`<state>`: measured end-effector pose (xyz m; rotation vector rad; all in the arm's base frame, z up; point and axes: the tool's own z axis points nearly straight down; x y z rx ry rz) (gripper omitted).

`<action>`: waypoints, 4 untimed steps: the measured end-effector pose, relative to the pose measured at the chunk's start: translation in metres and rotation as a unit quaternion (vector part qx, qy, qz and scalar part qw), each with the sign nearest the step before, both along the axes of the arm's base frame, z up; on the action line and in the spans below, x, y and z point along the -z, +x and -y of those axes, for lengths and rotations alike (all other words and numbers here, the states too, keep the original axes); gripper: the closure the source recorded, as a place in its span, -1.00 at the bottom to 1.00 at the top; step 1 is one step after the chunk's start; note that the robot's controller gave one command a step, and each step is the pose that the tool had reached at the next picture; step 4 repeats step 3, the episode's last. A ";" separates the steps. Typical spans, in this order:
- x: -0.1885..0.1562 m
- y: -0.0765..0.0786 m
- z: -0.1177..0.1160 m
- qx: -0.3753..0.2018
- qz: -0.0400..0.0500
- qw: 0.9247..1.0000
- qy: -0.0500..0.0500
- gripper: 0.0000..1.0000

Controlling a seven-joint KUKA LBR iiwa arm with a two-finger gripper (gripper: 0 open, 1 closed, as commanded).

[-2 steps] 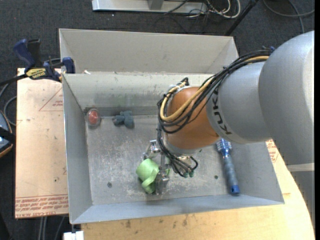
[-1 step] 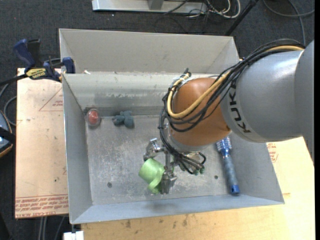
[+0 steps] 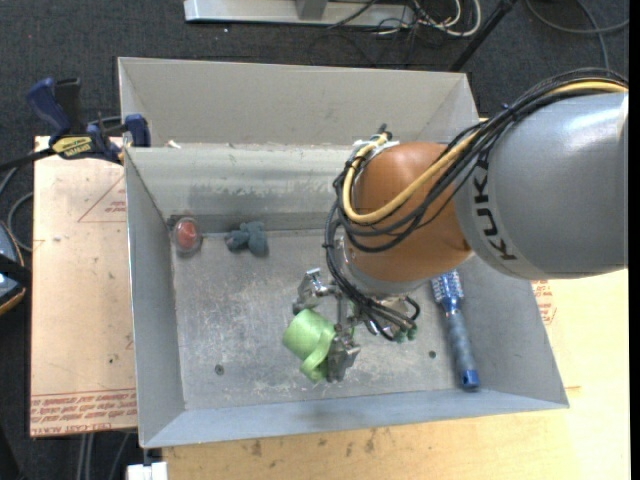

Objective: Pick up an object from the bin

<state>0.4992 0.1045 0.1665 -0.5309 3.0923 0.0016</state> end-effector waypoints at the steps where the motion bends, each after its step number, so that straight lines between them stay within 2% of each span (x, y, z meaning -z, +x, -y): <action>1: 0.001 0.000 0.000 0.000 -0.001 1.000 0.000 1.00; 2: 0.001 0.000 0.000 0.000 -0.001 1.000 0.000 1.00; 3: -0.047 -0.010 -0.030 -0.077 0.001 0.997 0.000 1.00; 4: -0.047 -0.010 -0.030 -0.077 0.001 0.997 0.000 1.00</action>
Offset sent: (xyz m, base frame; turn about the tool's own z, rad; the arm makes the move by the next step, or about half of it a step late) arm 0.0000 0.0000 0.0000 0.0000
